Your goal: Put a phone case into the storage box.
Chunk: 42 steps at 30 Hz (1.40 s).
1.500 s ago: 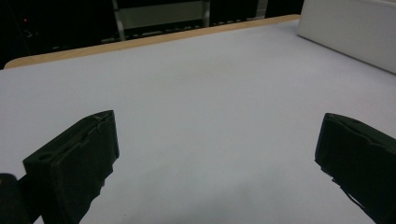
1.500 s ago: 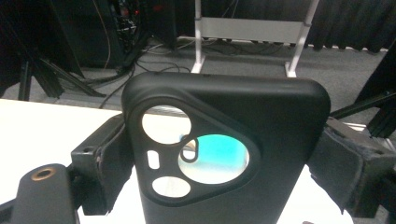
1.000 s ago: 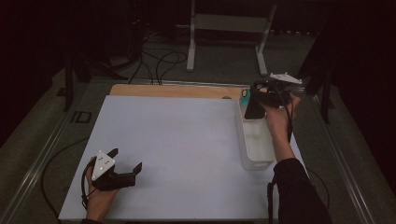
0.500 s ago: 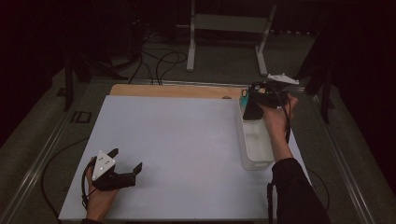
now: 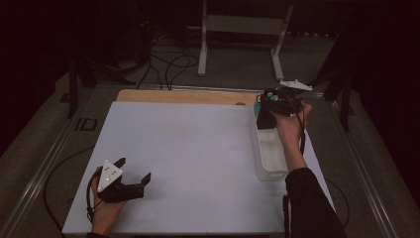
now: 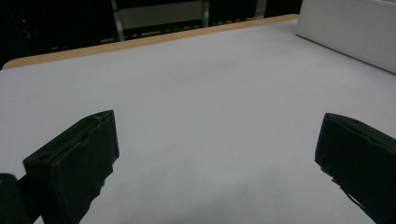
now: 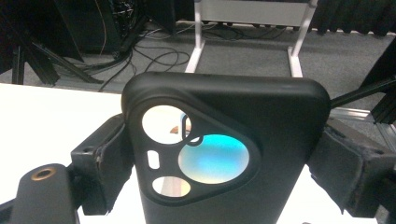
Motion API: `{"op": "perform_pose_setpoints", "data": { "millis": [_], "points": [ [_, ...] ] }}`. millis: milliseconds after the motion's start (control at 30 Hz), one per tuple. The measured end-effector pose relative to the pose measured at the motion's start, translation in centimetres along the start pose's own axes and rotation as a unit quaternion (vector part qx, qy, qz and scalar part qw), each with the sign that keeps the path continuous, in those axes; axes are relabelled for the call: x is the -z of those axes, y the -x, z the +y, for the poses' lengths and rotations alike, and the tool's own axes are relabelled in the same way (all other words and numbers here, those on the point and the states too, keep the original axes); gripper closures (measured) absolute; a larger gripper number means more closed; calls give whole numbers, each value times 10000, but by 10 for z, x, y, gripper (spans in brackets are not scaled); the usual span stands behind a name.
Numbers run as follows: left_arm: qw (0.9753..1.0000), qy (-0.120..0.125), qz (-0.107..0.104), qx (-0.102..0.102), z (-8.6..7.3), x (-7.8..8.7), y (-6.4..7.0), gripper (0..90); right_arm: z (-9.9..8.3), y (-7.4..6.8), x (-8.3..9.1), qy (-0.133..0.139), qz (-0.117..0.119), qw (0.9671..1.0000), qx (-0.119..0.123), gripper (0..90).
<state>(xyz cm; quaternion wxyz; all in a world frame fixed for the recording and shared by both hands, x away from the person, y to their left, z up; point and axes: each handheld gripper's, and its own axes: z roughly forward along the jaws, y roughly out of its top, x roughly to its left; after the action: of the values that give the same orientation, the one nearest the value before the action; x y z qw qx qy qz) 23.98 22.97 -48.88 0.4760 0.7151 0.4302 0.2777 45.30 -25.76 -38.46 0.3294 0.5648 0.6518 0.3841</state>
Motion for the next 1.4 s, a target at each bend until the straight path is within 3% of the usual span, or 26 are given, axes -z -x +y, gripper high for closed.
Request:
{"op": "perform_pose_setpoints", "data": {
  "millis": [867,1400],
  "points": [
    [10000,-14,-5,-19,0,-1,0,2,-7,2,-18,-208,-73,9997,-65,137],
    [10000,-8,1,17,0,-1,-1,3,-14,-4,-38,-401,-204,9990,80,135]
  ]
}}
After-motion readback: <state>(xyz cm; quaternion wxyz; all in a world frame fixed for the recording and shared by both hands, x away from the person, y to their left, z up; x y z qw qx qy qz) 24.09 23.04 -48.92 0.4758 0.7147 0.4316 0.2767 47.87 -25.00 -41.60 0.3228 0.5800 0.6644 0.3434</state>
